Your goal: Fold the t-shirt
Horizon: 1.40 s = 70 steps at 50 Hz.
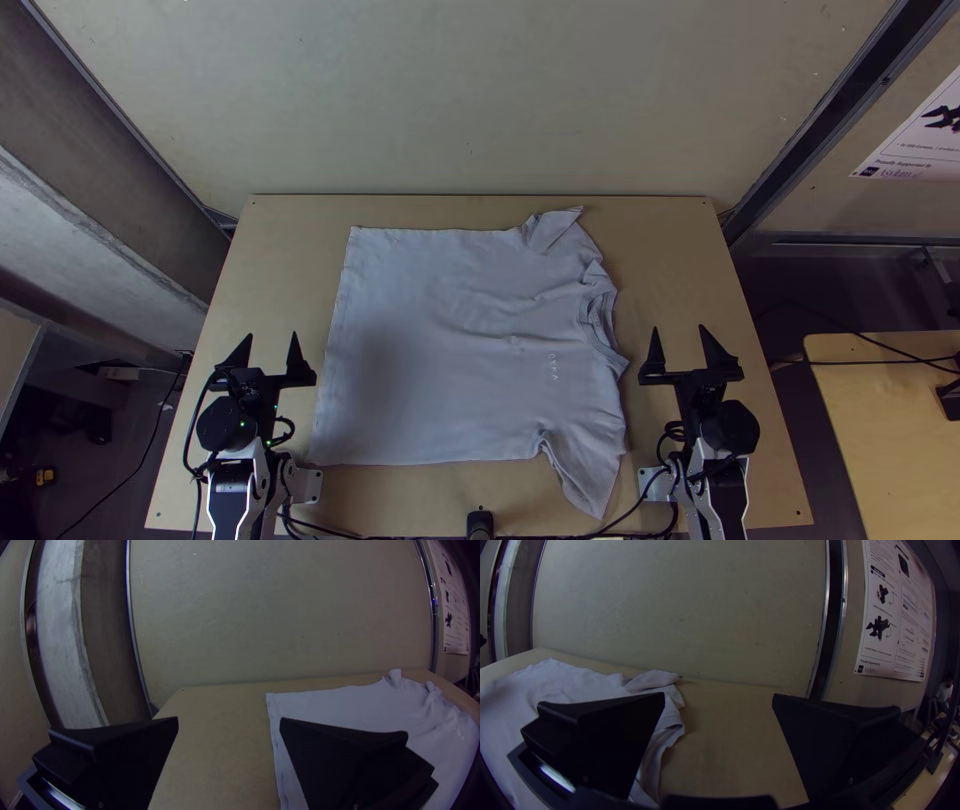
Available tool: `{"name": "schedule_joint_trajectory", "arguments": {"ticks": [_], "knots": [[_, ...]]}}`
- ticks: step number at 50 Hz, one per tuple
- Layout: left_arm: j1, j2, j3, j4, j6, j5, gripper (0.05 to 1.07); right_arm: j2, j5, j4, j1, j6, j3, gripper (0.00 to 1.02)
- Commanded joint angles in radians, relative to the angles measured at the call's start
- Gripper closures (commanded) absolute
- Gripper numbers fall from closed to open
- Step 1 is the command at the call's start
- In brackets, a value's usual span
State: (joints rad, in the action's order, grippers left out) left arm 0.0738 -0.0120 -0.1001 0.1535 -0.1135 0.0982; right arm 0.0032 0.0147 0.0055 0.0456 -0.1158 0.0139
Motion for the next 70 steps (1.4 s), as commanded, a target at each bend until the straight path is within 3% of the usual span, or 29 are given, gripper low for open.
{"name": "schedule_joint_trajectory", "arguments": {"ticks": [1,15,24,39,52,70], "knots": [[-0.002,0.012,0.045,0.001,-0.035,0.006,0.10,-0.006,0.007,-0.025,-0.001,0.021,-0.005,0.04],[0.038,0.001,0.002,-0.003,-0.066,0.008,0.10,0.001,0.024,-0.036,-0.015,0.027,0.086,0.04],[0.020,-0.143,-0.121,-0.006,-0.061,0.003,0.10,0.112,0.027,-0.036,-0.013,0.027,0.213,0.04],[-0.003,-0.490,-0.444,-0.074,-0.051,-0.015,0.10,0.451,0.027,0.014,-0.010,0.010,0.512,0.04],[-0.025,-0.841,-0.800,-0.017,-0.034,-0.020,0.10,0.797,0.033,0.007,-0.015,0.013,0.802,0.04],[-0.055,-1.244,-1.144,0.130,0.038,-0.023,0.10,1.132,0.033,-0.009,-0.006,0.096,1.051,0.04]]}}
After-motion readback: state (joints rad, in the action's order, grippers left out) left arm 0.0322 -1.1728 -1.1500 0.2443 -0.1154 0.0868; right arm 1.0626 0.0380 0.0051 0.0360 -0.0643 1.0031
